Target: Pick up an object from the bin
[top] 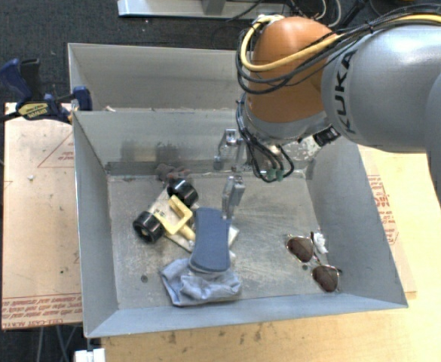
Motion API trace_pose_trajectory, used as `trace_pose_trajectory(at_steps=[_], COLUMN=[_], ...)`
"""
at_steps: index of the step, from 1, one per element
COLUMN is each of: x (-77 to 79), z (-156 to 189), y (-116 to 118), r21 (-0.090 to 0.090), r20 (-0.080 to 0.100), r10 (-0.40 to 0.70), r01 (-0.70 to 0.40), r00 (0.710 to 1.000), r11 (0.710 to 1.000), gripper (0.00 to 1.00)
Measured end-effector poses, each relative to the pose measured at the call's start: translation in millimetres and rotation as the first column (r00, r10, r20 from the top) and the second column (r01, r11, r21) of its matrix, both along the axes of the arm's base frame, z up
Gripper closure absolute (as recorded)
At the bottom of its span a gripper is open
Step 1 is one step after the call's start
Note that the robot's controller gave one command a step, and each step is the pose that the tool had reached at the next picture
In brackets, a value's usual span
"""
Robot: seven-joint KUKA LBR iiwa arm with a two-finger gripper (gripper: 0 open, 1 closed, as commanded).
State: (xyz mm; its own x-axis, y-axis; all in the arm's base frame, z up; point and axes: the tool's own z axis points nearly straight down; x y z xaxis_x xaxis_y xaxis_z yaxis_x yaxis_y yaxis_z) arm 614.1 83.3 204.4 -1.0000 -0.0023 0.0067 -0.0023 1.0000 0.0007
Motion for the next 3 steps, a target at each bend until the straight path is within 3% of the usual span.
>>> trace_pose_trajectory(at_steps=[1,2,3], x=[1.5,1.6,6.8], z=[5,-65,-93], y=[0,26,33], r21=[0.001,0.001,-0.001], r20=[0.008,0.013,0.013], r10=[-0.002,0.069,0.173], r01=[0.002,-0.069,-0.173], r00=[1.000,0.998,0.985], r11=[1.000,0.998,0.985], gripper=[0.00,0.00,0.00])
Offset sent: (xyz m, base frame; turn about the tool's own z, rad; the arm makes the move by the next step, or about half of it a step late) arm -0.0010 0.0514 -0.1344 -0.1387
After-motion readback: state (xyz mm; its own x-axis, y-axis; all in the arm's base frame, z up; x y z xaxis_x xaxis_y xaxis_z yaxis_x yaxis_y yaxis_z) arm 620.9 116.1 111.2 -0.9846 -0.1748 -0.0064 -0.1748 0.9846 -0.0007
